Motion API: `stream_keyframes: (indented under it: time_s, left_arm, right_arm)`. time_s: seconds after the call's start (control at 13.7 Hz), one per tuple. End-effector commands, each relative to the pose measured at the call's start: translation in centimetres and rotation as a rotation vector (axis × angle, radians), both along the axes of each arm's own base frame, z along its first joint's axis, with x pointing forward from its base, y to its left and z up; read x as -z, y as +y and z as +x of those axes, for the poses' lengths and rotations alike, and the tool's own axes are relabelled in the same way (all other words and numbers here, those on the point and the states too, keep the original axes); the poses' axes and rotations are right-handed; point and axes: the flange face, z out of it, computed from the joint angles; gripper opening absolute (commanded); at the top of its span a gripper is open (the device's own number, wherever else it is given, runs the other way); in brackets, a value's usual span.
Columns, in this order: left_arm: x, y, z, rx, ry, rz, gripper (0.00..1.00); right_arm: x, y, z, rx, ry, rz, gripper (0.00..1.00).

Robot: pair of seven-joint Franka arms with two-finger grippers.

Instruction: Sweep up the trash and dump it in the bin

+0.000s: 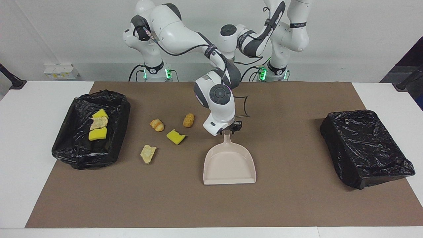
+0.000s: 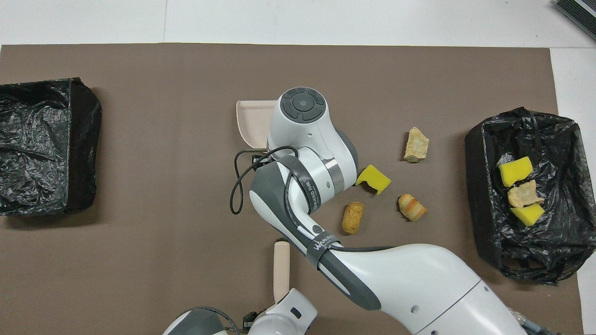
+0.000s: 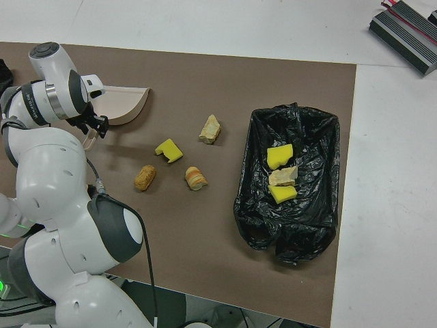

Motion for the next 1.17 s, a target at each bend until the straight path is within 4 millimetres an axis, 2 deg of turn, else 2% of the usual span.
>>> stream_keyframes:
  time_s: [0.0, 0.07, 0.22, 0.37, 0.51, 0.59, 0.66, 0.88, 0.95, 1.1]
  left_arm:
    - [-2.2, 0.4, 1.9, -0.020, 0.052, 0.037, 1.00]
    - [-3.0, 0.6, 2.8, -0.031, 0.057, 0.039, 1.00]
    - [-4.8, 1.1, 3.3, 0.018, 0.080, 0.054, 1.00]
    - [-6.1, 1.9, 3.4, 0.085, 0.121, 0.085, 1.00]
    - [-6.7, 3.3, 4.9, 0.105, 0.132, 0.073, 1.00]
    - [-7.3, 4.3, 6.4, 0.139, 0.141, 0.063, 1.00]
    - [-8.0, 6.2, 8.5, 0.138, 0.156, 0.061, 1.00]
    - [-11.4, 10.9, 14.0, 0.132, 0.149, 0.045, 1.00]
    - [-12.3, 12.5, 15.7, 0.121, 0.128, 0.040, 1.00]
    - [-14.7, 16.7, 19.6, 0.087, 0.090, 0.002, 1.00]
  right_arm:
    - [-2.3, -1.3, -0.1, -0.016, -0.033, 0.004, 1.00]
    - [-2.9, -2.0, 0.2, -0.008, -0.037, 0.004, 1.00]
    - [-4.9, -4.4, 0.8, 0.007, -0.034, -0.024, 1.00]
    - [-9.1, -7.7, 1.1, 0.022, -0.041, -0.021, 1.00]
    - [-13.4, -10.0, -0.3, -0.027, -0.026, -0.029, 1.00]
    - [-14.9, -11.7, -1.0, -0.044, -0.003, -0.039, 1.00]
    - [-16.0, -12.7, -2.4, -0.066, 0.038, -0.057, 1.00]
    - [-16.5, -13.4, -7.0, -0.090, 0.099, -0.085, 1.00]
    - [-15.9, -13.4, -8.3, -0.092, 0.114, -0.091, 1.00]
    - [-14.3, -12.1, -12.0, -0.079, 0.110, -0.033, 1.00]
